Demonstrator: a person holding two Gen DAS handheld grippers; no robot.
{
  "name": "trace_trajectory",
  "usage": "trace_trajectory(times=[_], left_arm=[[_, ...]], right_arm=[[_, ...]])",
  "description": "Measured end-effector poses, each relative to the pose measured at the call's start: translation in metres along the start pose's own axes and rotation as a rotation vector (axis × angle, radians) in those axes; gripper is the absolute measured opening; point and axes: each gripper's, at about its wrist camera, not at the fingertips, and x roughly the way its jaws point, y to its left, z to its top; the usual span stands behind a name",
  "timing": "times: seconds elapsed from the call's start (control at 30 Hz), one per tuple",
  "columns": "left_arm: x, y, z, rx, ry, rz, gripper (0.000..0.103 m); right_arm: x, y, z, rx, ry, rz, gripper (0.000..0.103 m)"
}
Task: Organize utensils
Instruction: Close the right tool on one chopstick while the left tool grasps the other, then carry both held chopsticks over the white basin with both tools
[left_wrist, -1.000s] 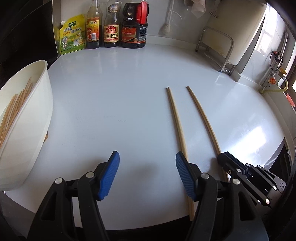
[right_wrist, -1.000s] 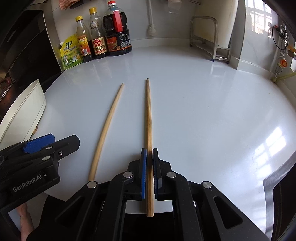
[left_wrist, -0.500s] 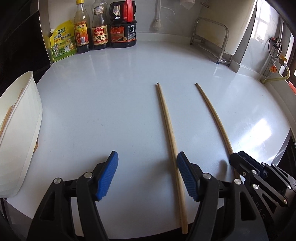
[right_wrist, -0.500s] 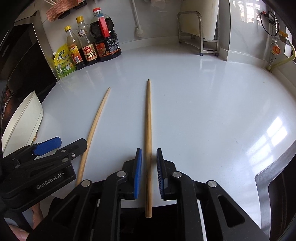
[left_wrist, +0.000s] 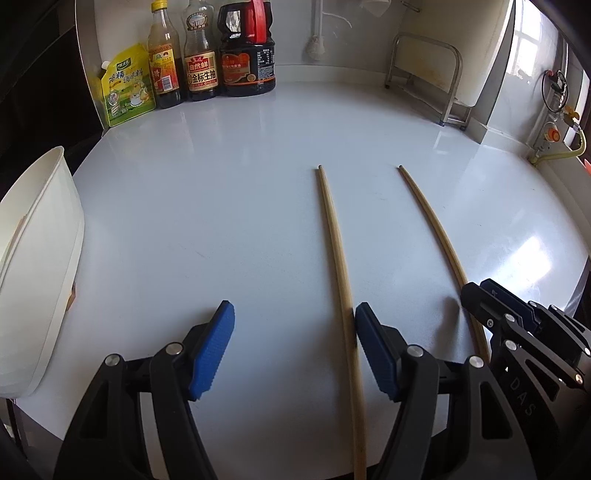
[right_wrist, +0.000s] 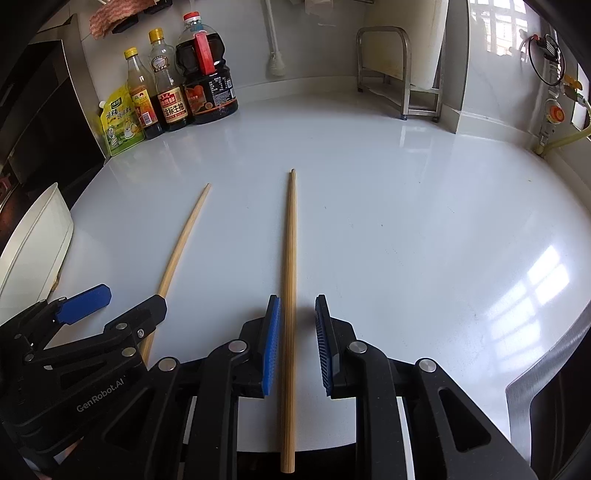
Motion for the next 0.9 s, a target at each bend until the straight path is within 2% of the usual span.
trace_trajectory(times=[0.07, 0.13, 0.2, 0.27, 0.33, 0.37, 0.67, 0.9], left_arm=[[-0.001, -0.001, 0.000, 0.012, -0.005, 0.000, 0.058], [-0.002, -0.002, 0.001, 0.017, -0.009, -0.006, 0.042], [-0.002, -0.003, 0.001, 0.023, -0.011, -0.014, 0.032], [-0.002, -0.005, 0.001, 0.030, -0.013, -0.024, 0.023], [-0.002, -0.007, 0.001, 0.041, -0.010, -0.035, 0.011], [-0.002, -0.009, 0.001, 0.047, -0.008, -0.040, 0.008], [-0.004, -0.005, 0.001, 0.030, 0.053, -0.099, 0.007], [-0.028, 0.010, 0.003, 0.017, 0.030, -0.141, 0.007]], right_arm=[[0.001, 0.001, 0.002, -0.003, -0.004, -0.011, 0.019], [0.003, 0.006, 0.002, -0.028, -0.007, -0.033, 0.017], [0.005, 0.011, 0.001, -0.066, -0.013, -0.061, 0.012], [0.006, 0.015, 0.000, -0.085, -0.019, -0.061, 0.007], [0.006, 0.016, 0.000, -0.089, -0.019, -0.055, 0.006], [0.006, 0.016, 0.001, -0.088, -0.018, -0.052, 0.006], [-0.003, 0.008, 0.000, -0.009, -0.016, 0.020, 0.006], [-0.024, 0.020, 0.007, 0.008, -0.051, 0.069, 0.006]])
